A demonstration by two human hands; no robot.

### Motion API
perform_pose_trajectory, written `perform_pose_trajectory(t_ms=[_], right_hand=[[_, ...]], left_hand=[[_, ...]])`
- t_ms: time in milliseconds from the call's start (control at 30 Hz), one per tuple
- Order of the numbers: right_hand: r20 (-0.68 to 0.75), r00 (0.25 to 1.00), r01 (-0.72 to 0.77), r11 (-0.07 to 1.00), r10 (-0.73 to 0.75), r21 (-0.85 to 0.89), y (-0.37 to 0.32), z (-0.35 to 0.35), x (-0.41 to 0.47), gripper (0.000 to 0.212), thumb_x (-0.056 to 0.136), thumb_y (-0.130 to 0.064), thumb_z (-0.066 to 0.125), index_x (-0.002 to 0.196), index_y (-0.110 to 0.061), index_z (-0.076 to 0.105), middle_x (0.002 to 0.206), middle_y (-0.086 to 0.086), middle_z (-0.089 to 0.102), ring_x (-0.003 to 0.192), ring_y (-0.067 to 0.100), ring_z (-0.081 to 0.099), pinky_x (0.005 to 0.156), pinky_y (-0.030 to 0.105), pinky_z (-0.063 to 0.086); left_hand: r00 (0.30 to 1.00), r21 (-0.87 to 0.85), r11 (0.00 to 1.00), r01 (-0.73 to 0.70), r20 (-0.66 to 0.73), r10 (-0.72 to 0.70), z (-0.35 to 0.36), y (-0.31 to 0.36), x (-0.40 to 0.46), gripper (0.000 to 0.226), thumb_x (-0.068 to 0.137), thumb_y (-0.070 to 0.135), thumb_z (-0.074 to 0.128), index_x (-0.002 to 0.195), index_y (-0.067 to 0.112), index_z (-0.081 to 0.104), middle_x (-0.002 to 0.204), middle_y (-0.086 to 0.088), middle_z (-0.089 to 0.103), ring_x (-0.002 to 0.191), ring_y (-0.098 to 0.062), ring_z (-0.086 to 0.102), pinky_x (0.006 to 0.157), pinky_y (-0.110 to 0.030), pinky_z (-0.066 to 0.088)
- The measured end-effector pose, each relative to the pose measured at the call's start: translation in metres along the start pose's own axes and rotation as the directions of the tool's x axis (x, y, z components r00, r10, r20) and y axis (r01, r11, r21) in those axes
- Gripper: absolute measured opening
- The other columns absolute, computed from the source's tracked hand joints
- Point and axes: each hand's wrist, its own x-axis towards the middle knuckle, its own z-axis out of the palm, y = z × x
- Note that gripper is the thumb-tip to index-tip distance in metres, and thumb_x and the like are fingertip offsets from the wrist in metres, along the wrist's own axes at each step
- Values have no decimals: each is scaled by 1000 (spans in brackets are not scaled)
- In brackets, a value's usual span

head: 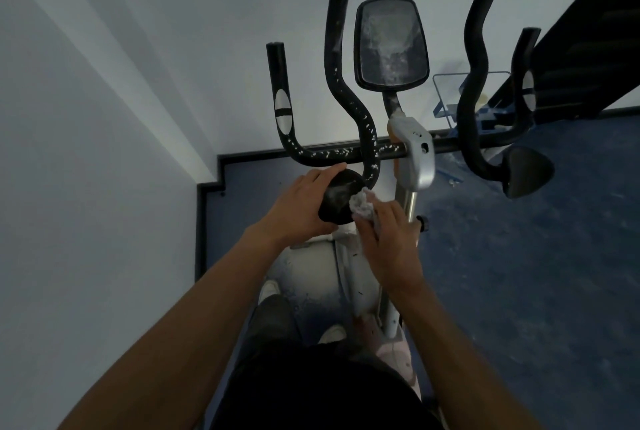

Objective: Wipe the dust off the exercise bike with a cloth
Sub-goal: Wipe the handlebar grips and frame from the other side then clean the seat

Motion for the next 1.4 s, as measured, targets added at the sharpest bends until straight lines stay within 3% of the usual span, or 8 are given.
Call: perform_pose_trajectory(t_ms=[133, 433, 500, 600, 733, 967, 1200, 1400], right_hand=[[-87, 996, 4, 993, 7, 121, -10, -6, 5, 38, 106, -35, 40, 95, -6, 61, 86, 1, 56, 72, 12, 50, 69, 10, 39], [84, 993, 88, 990, -79, -106, 8, -6, 0, 14, 92, -12, 73, 105, -8, 70, 88, 2, 61, 70, 9, 56, 61, 10, 38], [72, 996, 62, 998, -61, -11, 6, -8, 4, 19, 98, -16, 68, 116, -9, 66, 95, 3, 61, 77, 11, 58, 63, 21, 50], [78, 997, -14, 999, 11, 42, -3, -12, 29, 28, 105, -28, 55, 130, -15, 58, 107, -4, 57, 89, 3, 54, 71, 14, 50], [66, 995, 79, 996, -81, 28, -2, -15, 32, 19, 105, -22, 57, 119, -10, 62, 102, -2, 52, 82, 6, 53, 68, 28, 57], [41, 986, 163, 986, -164, 15, 5, -18, 26, 23, 100, -14, 62, 120, -4, 65, 110, 8, 56, 91, 2, 52, 81, 11, 50], [153, 962, 241, 965, -224, -100, -4, -14, 45, 23, 100, -18, 57, 115, -3, 67, 107, 11, 53, 83, 8, 50, 75, 21, 51], [217, 937, 299, 949, -274, -95, 4, -22, 31, 25, 89, -3, 73, 113, -3, 68, 104, 14, 56, 80, 18, 59, 71, 34, 60]], left_hand=[[1000, -12, 1000, 4, 1, -4, -1, 2, 0, 111, 68, 30, 88, 156, 36, 21, 150, -2, 42, 130, -24, 45, 107, -48, 45], [1000, -36, 999, 20, 11, -20, -2, 3, 2, 111, 67, 29, 89, 156, 36, 23, 148, -4, 43, 130, -25, 46, 107, -47, 45], [999, -41, 999, 30, 12, -29, -2, 4, 2, 111, 66, 28, 89, 155, 36, 23, 147, -3, 44, 130, -25, 46, 106, -47, 45], [999, -45, 998, 33, 16, -32, -2, 4, 3, 110, 67, 28, 89, 155, 36, 24, 145, -4, 45, 128, -25, 47, 105, -47, 46], [999, -43, 998, 41, 15, -40, -3, 5, 3, 110, 66, 30, 89, 155, 36, 24, 144, -4, 46, 127, -24, 48, 106, -48, 47], [998, -73, 996, 50, 30, -48, -3, 5, 3, 110, 67, 27, 89, 155, 37, 23, 145, -4, 45, 128, -24, 48, 106, -47, 47], [999, -89, 995, 43, 28, -41, -4, 6, 2, 109, 67, 27, 88, 154, 38, 24, 144, -4, 46, 127, -23, 49, 106, -46, 47], [999, -118, 992, 46, 25, -43, -1, 5, 1, 108, 69, 25, 88, 155, 37, 24, 143, -4, 45, 126, -22, 48, 106, -41, 46]])
